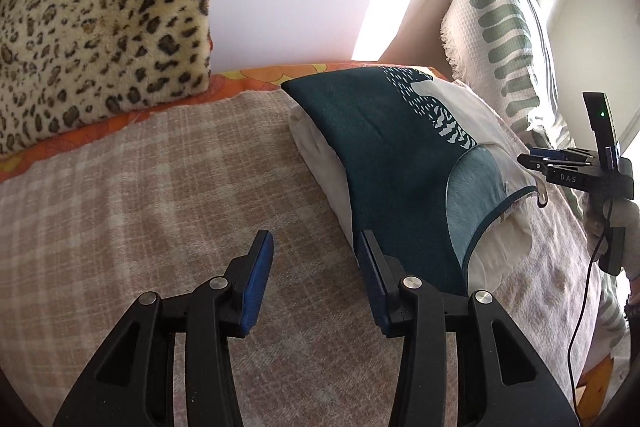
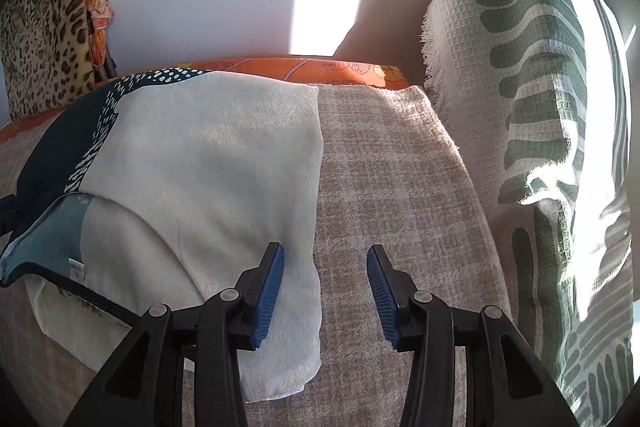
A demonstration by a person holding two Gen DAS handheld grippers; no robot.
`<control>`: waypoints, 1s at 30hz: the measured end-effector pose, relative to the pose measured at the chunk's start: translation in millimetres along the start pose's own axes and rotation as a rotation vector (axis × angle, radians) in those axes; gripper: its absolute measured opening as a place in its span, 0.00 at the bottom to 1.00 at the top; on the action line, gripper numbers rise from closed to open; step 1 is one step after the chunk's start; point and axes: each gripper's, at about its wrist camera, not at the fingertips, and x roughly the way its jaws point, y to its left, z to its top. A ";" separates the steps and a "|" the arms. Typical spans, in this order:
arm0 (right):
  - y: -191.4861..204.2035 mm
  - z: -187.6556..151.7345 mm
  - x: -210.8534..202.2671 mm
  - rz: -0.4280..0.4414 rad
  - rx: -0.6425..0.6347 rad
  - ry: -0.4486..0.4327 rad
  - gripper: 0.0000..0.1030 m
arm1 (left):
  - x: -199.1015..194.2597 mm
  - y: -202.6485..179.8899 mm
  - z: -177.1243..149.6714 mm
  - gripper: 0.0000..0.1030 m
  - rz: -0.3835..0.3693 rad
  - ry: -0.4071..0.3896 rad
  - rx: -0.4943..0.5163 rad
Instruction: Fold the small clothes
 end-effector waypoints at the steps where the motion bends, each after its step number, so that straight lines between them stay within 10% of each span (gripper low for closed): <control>1: -3.3 -3.0 -4.3 0.006 0.012 0.001 0.44 | -5.0 0.0 -1.7 0.41 -0.003 -0.003 0.001; 20: 43.9 -63.7 -144.7 0.077 0.102 -0.184 0.66 | -125.1 -56.0 -37.3 0.78 0.042 -0.198 0.154; 30: 60.4 -99.0 -191.4 0.069 0.160 -0.254 0.80 | -176.8 -68.1 -64.7 0.80 0.035 -0.266 0.189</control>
